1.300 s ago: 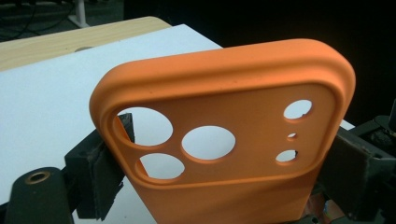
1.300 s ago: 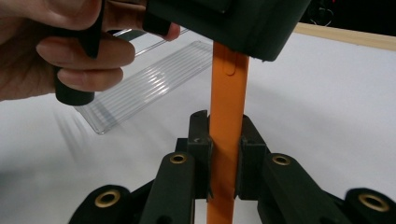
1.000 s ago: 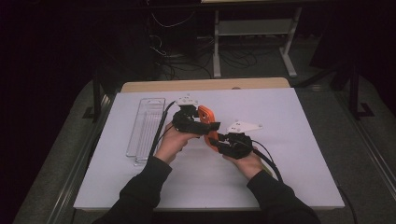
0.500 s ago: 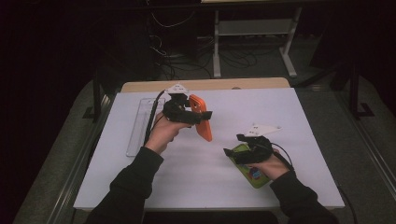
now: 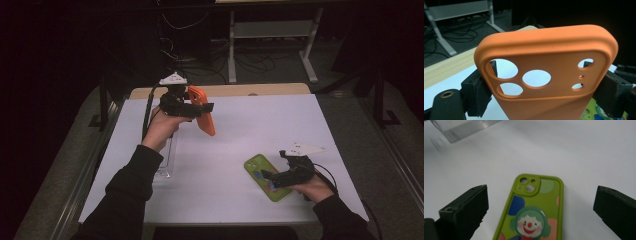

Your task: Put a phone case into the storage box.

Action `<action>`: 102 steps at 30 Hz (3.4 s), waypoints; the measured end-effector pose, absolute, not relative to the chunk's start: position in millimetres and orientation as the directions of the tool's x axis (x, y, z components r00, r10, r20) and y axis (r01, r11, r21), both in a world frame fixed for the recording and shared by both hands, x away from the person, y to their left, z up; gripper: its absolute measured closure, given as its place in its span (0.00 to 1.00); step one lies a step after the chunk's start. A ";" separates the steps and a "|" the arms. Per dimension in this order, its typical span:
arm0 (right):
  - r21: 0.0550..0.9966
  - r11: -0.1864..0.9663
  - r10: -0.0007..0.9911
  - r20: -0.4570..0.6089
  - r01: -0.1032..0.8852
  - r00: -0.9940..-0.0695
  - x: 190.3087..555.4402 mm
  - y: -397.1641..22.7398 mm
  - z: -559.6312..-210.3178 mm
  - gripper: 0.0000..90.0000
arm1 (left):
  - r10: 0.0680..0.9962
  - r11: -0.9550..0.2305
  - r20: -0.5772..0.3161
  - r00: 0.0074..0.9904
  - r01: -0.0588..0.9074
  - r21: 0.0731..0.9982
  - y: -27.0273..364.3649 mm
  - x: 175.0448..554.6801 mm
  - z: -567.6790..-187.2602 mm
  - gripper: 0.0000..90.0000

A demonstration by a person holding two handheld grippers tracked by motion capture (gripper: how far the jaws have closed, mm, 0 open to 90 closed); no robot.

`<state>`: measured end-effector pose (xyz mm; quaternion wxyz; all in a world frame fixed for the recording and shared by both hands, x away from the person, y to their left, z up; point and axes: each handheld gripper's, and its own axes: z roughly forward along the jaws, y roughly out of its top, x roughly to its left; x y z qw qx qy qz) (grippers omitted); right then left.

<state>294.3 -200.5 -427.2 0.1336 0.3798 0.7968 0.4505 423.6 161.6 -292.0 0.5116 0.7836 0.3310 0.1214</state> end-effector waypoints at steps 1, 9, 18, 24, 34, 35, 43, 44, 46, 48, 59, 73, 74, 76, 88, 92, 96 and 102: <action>0.817 0.314 0.728 0.119 0.484 -0.675 292.8 -201.0 -429.5 0.00 | 0.649 -0.256 -0.146 0.747 0.395 0.882 164.1 424.9 -290.4 0.15; 0.801 0.349 0.727 0.096 0.486 -0.680 286.1 -202.3 -433.8 0.00 | 0.715 -0.233 -0.117 0.690 0.392 0.890 188.2 437.5 -277.1 0.15; 0.801 0.347 0.731 0.095 0.488 -0.676 286.5 -202.6 -434.6 0.00 | 0.822 -0.222 -0.063 0.566 0.420 0.880 216.4 454.7 -272.1 0.15; 0.804 0.342 0.730 0.099 0.486 -0.677 286.7 -203.0 -434.1 0.00 | 0.888 -0.209 -0.025 0.460 0.451 0.867 228.6 469.1 -279.1 0.15; 0.810 0.325 0.730 0.113 0.487 -0.674 286.1 -203.6 -432.2 0.00 | 0.956 -0.210 0.072 0.283 0.495 0.843 230.4 489.3 -297.8 0.15; 0.813 0.320 0.730 0.115 0.486 -0.674 285.9 -203.6 -431.7 0.00 | 0.961 -0.204 0.078 0.264 0.495 0.844 229.8 491.2 -300.7 0.15; 0.818 0.316 0.725 0.118 0.481 -0.678 285.1 -203.8 -430.3 0.00 | 0.973 -0.205 0.113 0.199 0.536 0.819 229.5 502.4 -325.6 0.15; 0.818 0.316 0.725 0.119 0.481 -0.679 285.0 -203.7 -430.2 0.00 | 0.974 -0.205 0.118 0.192 0.538 0.817 230.1 503.5 -328.7 0.15; 0.818 0.316 0.724 0.120 0.481 -0.679 284.9 -203.4 -430.1 0.00 | 0.977 -0.196 0.114 0.180 0.553 0.809 230.8 506.1 -334.9 0.15; 0.818 0.317 0.723 0.119 0.480 -0.680 284.9 -203.3 -430.2 0.00 | 0.979 -0.193 0.116 0.170 0.562 0.804 231.1 508.0 -339.6 0.15; 0.818 0.318 0.721 0.119 0.479 -0.682 285.0 -203.1 -430.3 0.00 | 0.986 -0.162 0.100 0.135 0.610 0.776 235.1 515.8 -360.0 0.15; 0.821 0.314 0.720 0.121 0.477 -0.683 285.0 -204.5 -430.0 0.00 | 0.987 -0.162 0.110 0.121 0.634 0.756 230.6 520.8 -371.3 0.15; 0.820 0.314 0.721 0.121 0.477 -0.683 285.0 -204.5 -430.0 0.00 | 0.987 -0.162 0.110 0.120 0.633 0.757 230.6 521.1 -371.5 0.15; 0.821 0.314 0.720 0.122 0.478 -0.683 284.9 -204.3 -429.9 0.00 | 0.987 -0.162 0.110 0.120 0.629 0.760 230.2 521.6 -372.2 0.14; 0.820 0.315 0.720 0.121 0.478 -0.683 284.8 -204.4 -430.0 0.00 | 0.988 -0.153 0.096 0.125 0.621 0.768 232.3 525.8 -376.8 0.08; 0.819 0.316 0.721 0.120 0.479 -0.682 285.0 -204.6 -430.2 0.00 | 0.988 -0.144 0.078 0.133 0.614 0.776 235.1 526.0 -375.7 0.01; 0.820 0.316 0.721 0.120 0.477 -0.683 284.9 -204.7 -430.1 0.00 | 0.986 -0.154 0.078 0.150 0.599 0.786 237.8 524.0 -371.4 0.00; 0.819 0.315 0.722 0.121 0.480 -0.681 285.1 -204.6 -430.2 0.00 | 0.980 -0.161 0.054 0.193 0.597 0.786 245.2 515.5 -359.3 0.00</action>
